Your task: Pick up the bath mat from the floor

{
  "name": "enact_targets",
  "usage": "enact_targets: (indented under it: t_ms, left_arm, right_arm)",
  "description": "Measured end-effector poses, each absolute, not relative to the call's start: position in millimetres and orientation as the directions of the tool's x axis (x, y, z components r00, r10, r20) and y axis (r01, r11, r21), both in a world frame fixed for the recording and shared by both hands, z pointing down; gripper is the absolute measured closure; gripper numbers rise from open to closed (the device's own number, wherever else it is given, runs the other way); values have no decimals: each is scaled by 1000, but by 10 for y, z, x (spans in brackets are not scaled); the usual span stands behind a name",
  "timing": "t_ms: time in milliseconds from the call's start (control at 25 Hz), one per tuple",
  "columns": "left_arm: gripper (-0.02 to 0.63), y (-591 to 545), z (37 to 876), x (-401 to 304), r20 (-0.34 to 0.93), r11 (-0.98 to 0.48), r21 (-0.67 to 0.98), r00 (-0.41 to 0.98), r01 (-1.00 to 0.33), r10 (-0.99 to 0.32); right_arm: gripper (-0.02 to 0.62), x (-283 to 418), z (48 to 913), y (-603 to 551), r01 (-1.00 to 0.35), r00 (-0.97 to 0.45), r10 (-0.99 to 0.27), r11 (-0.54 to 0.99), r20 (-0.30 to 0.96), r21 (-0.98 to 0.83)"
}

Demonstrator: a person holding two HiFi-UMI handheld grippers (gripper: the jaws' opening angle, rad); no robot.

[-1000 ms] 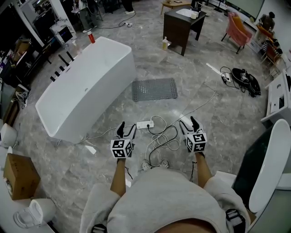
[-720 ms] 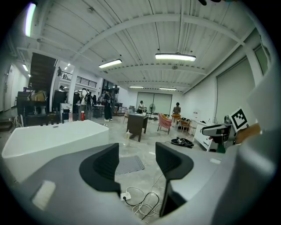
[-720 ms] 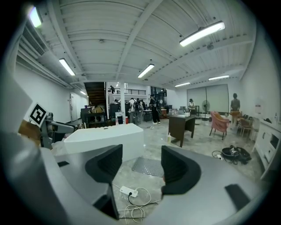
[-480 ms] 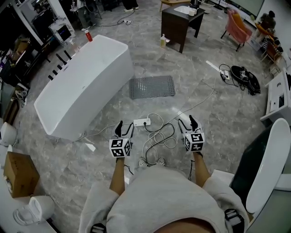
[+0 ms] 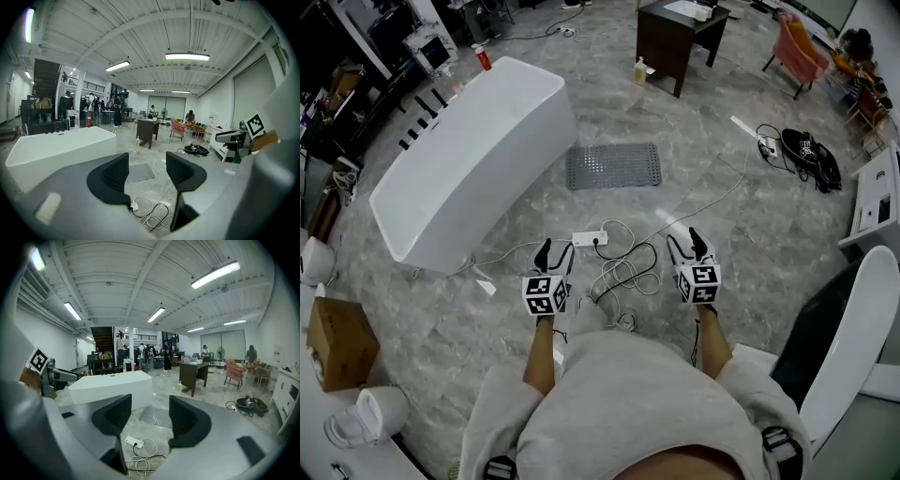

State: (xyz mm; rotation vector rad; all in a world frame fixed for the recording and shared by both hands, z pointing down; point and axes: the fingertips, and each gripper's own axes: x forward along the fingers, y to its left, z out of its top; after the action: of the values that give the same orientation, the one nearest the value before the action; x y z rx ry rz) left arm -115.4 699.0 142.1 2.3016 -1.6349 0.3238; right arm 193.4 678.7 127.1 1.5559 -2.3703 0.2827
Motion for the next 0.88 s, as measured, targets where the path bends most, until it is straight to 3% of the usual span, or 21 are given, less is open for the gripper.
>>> enact_targets:
  t_ms: [440, 880]
  left_arm:
    - [354, 6684, 1523, -1217, 361, -306, 119, 329, -944, -873]
    - [359, 5623, 1650, -1356, 354, -358, 140, 384, -923, -853]
  right_arm:
    - [345, 1854, 1351, 6478, -918, -372, -856, 398, 358, -3]
    - [345, 1638, 1367, 5568, -931, -330, -870, 364, 366, 24]
